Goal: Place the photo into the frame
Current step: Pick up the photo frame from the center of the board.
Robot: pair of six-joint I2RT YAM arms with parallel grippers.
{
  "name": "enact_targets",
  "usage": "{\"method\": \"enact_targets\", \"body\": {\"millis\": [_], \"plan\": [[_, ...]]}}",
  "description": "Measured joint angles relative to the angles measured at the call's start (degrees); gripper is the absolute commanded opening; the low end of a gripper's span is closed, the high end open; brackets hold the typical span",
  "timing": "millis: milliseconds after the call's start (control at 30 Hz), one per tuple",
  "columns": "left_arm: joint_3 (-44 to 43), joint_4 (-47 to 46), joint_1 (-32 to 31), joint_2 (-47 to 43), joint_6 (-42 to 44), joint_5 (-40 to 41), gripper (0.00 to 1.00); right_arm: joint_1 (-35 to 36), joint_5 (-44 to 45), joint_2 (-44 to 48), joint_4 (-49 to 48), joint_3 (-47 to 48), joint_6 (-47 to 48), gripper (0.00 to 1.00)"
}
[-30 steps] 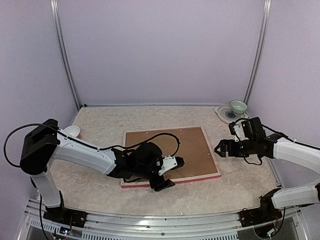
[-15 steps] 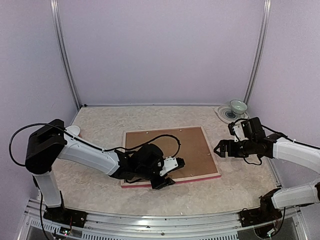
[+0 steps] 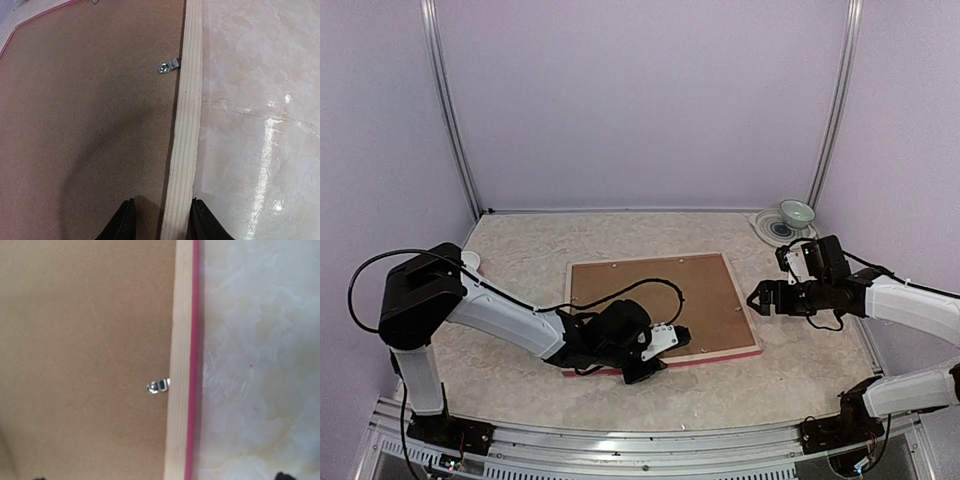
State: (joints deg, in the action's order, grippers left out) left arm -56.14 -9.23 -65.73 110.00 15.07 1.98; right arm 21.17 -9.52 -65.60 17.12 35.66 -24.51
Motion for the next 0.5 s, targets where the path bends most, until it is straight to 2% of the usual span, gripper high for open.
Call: {"method": "enact_targets", "body": {"millis": [167, 433, 500], "plan": [[1.05, -2.23, -0.52, -0.02, 0.02, -0.02, 0.14, 0.0, -0.44, -0.02, -0.26, 0.0, -0.02, 0.99], [2.14, -4.35, -0.68, -0.22, -0.02, -0.81, 0.0, -0.09, -1.46, -0.09, -0.26, 0.07, 0.02, 0.99], [2.16, -4.37, -0.68, -0.24, -0.07, -0.87, 0.0, -0.28, -2.08, -0.31, -0.28, 0.07, 0.0, 0.99]]}}
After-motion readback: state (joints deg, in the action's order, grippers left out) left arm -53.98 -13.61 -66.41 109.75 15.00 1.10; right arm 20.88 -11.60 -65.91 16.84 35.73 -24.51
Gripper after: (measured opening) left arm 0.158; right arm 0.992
